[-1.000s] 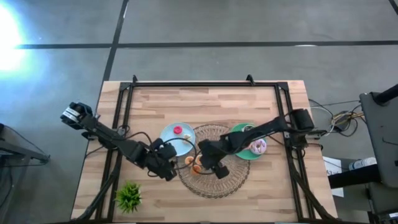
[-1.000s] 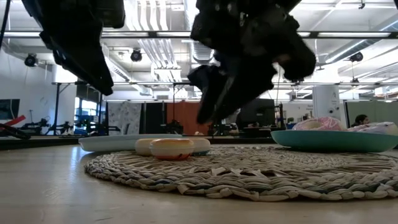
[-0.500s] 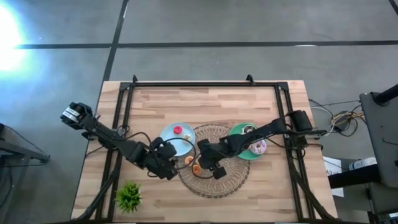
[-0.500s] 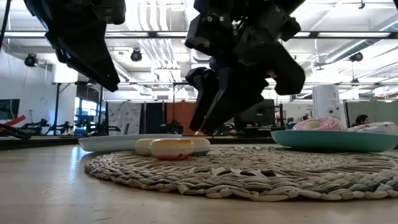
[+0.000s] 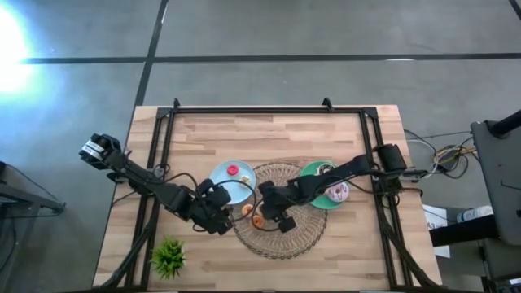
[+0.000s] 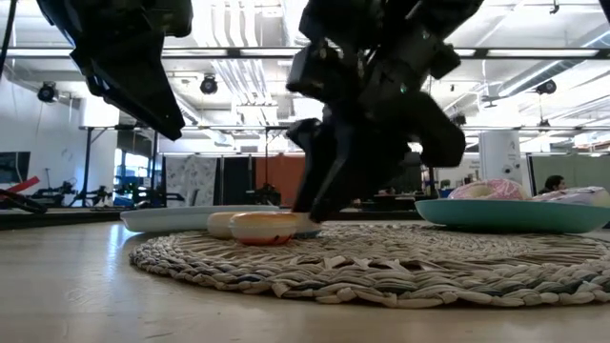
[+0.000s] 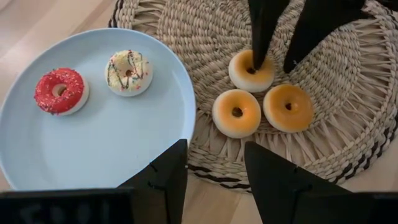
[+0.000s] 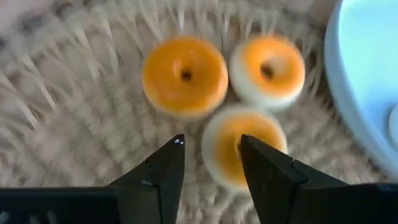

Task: Pick & Place donuts
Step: Put the small blue donut on the blue plate

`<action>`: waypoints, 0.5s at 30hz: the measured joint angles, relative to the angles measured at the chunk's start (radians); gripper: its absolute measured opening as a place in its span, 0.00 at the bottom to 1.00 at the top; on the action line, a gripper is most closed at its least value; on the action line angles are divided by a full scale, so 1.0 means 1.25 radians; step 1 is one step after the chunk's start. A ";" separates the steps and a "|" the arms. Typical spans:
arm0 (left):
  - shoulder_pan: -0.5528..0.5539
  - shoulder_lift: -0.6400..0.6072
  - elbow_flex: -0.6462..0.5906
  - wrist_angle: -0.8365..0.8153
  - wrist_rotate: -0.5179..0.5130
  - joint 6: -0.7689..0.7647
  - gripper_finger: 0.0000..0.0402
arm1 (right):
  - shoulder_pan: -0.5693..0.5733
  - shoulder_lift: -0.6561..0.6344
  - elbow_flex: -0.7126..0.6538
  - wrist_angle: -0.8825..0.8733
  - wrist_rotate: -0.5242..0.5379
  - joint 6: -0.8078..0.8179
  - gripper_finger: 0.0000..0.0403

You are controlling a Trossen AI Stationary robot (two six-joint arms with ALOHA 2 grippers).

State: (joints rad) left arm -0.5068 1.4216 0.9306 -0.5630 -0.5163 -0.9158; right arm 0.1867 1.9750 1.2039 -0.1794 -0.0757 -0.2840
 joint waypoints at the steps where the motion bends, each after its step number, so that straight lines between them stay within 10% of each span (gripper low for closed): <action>1: 0.000 -0.001 0.000 -0.001 -0.001 0.000 0.33 | -0.001 0.009 0.000 0.010 0.000 0.000 0.37; 15: 0.001 -0.001 0.000 -0.011 -0.006 -0.009 0.33 | -0.018 -0.005 0.005 -0.067 -0.007 0.142 0.26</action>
State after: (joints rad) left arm -0.5060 1.4204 0.9306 -0.5769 -0.5240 -0.9264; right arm 0.1641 1.9693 1.2106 -0.2632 -0.0843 -0.1070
